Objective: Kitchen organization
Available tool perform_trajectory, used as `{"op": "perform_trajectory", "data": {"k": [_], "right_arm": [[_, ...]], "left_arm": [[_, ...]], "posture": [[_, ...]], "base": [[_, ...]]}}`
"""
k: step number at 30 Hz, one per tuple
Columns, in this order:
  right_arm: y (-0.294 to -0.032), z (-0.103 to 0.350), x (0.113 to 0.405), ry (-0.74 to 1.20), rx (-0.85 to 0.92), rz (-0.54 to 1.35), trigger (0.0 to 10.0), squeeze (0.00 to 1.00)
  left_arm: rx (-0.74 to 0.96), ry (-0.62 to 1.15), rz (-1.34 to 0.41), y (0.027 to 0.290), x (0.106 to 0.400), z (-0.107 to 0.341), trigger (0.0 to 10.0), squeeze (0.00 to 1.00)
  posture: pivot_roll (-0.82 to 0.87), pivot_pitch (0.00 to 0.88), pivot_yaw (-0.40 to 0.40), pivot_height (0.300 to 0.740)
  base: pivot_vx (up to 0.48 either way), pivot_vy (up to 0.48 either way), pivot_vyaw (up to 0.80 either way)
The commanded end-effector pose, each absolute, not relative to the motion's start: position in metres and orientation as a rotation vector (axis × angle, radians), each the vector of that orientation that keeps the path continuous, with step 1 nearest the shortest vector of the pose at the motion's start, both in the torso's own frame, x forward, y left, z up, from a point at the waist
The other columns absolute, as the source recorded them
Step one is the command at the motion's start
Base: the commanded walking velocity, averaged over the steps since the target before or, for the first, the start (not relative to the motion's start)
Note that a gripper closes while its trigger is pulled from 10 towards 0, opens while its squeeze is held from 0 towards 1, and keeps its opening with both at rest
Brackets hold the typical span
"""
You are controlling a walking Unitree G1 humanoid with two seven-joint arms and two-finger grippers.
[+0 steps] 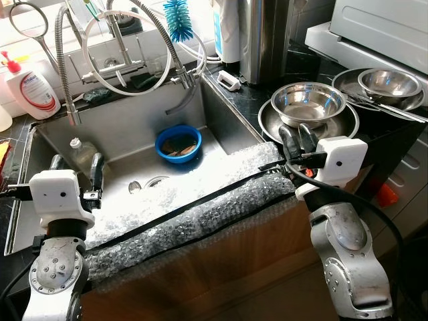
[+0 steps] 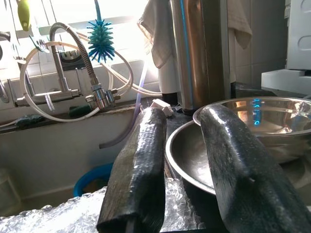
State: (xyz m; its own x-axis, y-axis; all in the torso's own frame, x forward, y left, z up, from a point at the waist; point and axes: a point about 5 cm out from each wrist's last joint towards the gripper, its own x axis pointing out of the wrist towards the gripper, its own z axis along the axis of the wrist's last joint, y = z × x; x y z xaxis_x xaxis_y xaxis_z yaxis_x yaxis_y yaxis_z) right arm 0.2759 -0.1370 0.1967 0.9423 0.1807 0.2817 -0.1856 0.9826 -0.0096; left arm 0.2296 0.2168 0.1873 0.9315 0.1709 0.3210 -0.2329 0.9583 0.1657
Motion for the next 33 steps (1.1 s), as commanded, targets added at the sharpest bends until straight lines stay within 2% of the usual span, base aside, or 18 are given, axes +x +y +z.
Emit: {"op": "perform_trajectory", "data": {"k": [1,10,11,12,21,27,33], "right_arm": [[-0.134,0.198,0.277,-0.293,0.024,0.198,10.0,0.0],[-0.134,0.198,0.277,-0.294,0.024,0.199,10.0,0.0],[-0.133,0.197,0.278,-0.292,0.024,0.199,10.0,0.0],[-0.134,0.198,0.285,-0.277,-0.004,0.234,10.0,0.0],[-0.135,0.194,0.287,-0.243,-0.019,0.243,10.0,0.0],[-0.138,0.196,0.29,-0.248,-0.027,0.244,10.0,0.0],[-0.136,0.196,0.289,-0.248,-0.023,0.246,10.0,0.0]], "left_arm": [[0.208,-0.317,0.217,0.219,0.23,0.188,10.0,0.0],[0.21,-0.318,0.218,0.219,0.23,0.188,10.0,0.0],[0.184,-0.306,0.215,0.217,0.231,0.184,10.0,0.0],[0.056,-0.269,0.241,0.208,0.233,0.167,10.0,0.0],[-0.03,-0.24,0.265,0.205,0.234,0.157,10.0,0.0],[-0.003,-0.278,0.237,0.197,0.24,0.163,10.0,0.0],[0.011,-0.281,0.239,0.203,0.236,0.165,10.0,0.0]], "posture": [[-0.16,0.023,0.122,0.74],[-0.16,0.023,0.122,0.74],[-0.17,0.003,0.12,0.74],[-0.17,0.032,0.037,0.74],[-0.19,0.033,0.033,0.74],[-0.18,0.032,0.031,0.74],[-0.18,0.04,0.04,0.74]], "base": [[0.0,0.0,0.0],[0.0,0.0,0.0],[0.0,0.0,0.0],[0.0,0.0,0.0],[0.0,0.0,0.0],[0.0,0.0,0.0],[0.0,0.0,0.0]]}}
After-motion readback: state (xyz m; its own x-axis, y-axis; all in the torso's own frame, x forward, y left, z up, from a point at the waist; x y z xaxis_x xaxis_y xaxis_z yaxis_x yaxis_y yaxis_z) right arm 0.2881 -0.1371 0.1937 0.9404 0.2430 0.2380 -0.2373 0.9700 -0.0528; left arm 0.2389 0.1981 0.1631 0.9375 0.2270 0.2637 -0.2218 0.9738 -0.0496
